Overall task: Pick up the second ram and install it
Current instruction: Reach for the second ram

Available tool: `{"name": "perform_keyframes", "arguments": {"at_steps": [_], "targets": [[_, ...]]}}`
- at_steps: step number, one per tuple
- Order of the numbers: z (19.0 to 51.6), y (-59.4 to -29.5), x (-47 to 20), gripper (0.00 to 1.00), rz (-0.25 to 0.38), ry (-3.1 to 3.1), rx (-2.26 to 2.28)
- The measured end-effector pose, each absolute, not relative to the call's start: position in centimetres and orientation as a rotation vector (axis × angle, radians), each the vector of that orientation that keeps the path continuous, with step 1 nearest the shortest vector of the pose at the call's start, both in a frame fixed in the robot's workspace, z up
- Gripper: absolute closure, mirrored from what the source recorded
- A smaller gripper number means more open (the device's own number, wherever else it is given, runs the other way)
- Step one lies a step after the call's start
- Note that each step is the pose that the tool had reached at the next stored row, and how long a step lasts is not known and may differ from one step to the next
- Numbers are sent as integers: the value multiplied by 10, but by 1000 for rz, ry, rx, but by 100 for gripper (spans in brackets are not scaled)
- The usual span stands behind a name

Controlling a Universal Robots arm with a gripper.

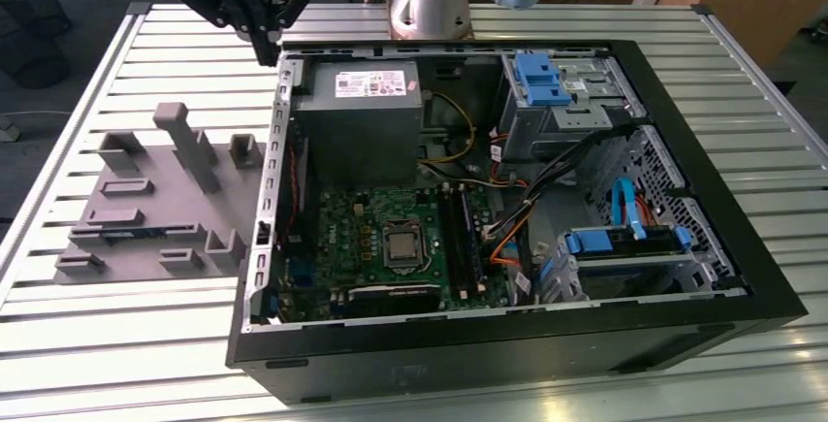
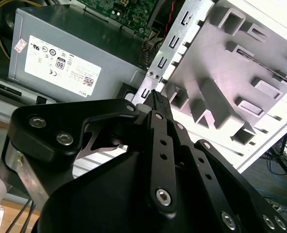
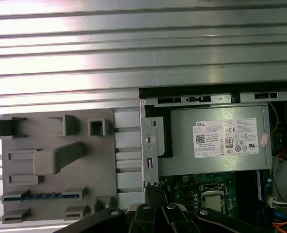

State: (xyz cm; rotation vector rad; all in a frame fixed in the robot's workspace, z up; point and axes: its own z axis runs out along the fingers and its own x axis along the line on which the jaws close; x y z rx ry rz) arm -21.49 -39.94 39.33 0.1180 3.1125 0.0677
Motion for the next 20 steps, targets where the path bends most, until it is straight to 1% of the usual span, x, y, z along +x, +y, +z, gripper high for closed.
{"name": "perform_keyframes", "arguments": {"at_steps": [20], "targets": [[393, -403, -225, 89, 68, 3113, 118]]}}
